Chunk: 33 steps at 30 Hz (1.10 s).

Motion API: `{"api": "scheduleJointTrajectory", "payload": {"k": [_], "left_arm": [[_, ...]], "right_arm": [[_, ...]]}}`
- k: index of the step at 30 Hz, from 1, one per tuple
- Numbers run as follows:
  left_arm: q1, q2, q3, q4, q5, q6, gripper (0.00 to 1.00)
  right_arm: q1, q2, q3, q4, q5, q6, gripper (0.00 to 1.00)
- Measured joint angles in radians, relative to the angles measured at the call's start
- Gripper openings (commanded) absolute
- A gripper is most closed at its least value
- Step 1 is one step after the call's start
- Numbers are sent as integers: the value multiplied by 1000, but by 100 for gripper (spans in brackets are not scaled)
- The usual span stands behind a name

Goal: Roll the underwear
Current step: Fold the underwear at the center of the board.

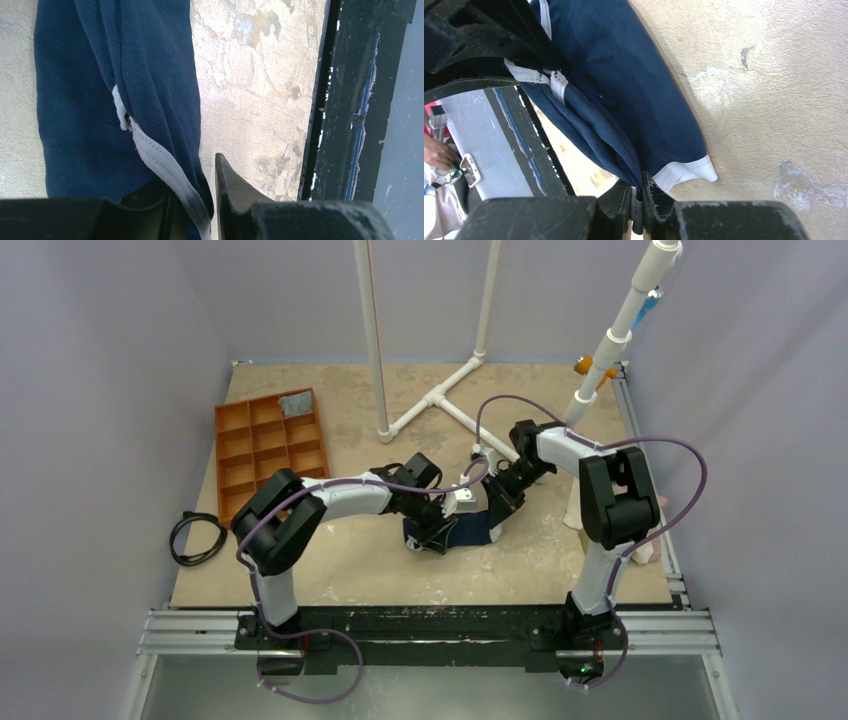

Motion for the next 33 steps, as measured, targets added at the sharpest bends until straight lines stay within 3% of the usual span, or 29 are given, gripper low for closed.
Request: {"api": "scheduleJointTrajectory", "payload": {"k": [4, 14, 27, 33], "left_arm": [[6, 7, 6, -3, -3, -9, 25], [24, 14, 11, -8, -29, -40, 29], [36, 14, 16, -10, -80, -73, 19], [36, 18, 31, -22, -117, -87, 20]], "right_arm": [[0, 3, 0, 10, 3, 16, 18], [0, 41, 10, 31, 3, 30, 22], [0, 53, 10, 57, 10, 51, 26], [0, 53, 10, 76, 29, 62, 33]]}}
